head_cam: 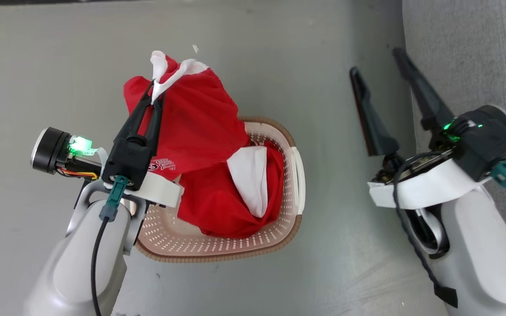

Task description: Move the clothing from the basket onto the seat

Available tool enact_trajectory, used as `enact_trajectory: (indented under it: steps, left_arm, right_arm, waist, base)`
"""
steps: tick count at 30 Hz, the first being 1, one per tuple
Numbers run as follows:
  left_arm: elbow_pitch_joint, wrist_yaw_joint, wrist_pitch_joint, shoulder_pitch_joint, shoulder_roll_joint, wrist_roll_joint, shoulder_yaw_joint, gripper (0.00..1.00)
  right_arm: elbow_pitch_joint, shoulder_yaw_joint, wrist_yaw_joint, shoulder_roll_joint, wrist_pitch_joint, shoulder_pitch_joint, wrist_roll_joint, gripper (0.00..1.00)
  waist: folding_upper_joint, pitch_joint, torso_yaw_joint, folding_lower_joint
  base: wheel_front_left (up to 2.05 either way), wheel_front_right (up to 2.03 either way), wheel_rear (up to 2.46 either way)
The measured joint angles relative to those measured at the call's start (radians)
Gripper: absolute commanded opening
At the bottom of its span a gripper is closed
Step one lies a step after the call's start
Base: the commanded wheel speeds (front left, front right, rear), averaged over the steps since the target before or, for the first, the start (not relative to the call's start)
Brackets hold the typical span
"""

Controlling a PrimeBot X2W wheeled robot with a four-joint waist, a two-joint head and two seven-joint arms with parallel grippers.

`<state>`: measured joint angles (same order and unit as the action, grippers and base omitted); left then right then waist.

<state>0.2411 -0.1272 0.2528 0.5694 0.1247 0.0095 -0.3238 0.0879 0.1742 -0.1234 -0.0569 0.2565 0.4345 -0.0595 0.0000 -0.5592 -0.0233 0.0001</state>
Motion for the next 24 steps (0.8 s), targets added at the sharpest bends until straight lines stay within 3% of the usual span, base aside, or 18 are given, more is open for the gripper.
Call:
enact_trajectory:
  steps: [10, 24]
  left_arm:
    - [-0.111, 0.043, 0.004, -0.025, 0.035, -0.010, -0.008, 0.00]
    - [-0.195, 0.141, 0.004, -0.023, 0.061, -0.016, -0.076, 0.00]
  right_arm:
    - [-0.073, 0.088, 0.000, -0.004, 0.000, -0.026, 0.000, 1.00]
    - [-0.155, 0.216, 0.000, -0.080, 0.000, -0.069, -0.017, 1.00]
  waist:
    - [0.0000, 0.119, 0.030, 0.0000]
    - [0.0000, 0.275, 0.051, 0.0000]
  base:
    - [0.00, 0.00, 0.00]
    - [0.00, 0.00, 0.00]
